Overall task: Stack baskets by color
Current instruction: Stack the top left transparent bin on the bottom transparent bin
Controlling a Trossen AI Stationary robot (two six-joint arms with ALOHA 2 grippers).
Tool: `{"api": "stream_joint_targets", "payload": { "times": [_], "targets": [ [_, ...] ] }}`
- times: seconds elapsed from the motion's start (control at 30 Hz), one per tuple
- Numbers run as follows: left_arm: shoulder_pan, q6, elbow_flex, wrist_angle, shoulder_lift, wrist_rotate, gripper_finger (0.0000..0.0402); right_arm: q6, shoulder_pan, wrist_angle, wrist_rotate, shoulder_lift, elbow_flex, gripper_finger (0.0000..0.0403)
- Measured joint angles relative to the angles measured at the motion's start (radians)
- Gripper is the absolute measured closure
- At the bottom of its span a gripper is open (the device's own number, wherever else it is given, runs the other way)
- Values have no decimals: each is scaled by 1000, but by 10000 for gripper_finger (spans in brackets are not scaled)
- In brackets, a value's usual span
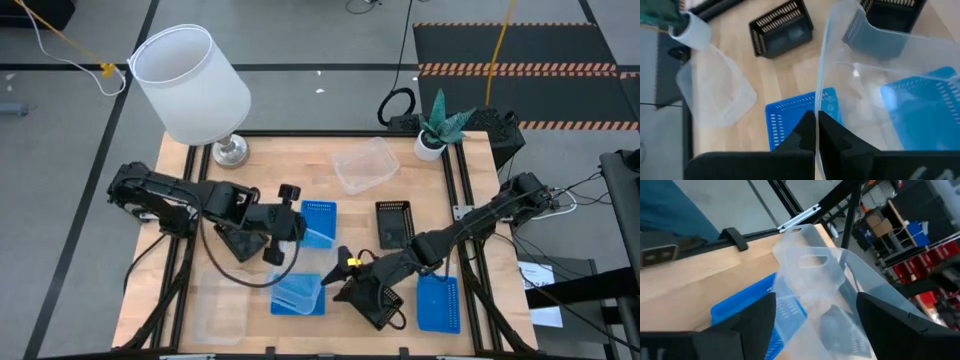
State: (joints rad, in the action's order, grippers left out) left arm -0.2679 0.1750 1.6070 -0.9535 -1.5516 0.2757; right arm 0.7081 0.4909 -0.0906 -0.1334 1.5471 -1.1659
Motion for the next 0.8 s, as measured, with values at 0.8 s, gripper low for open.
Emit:
{"api": "stream_joint_targets", "payload": {
  "times": [0.8],
  "targets": [
    [-425,-628,0,-433,147,151,400,-389,69,338,-82,-370,1,138]
  ]
}}
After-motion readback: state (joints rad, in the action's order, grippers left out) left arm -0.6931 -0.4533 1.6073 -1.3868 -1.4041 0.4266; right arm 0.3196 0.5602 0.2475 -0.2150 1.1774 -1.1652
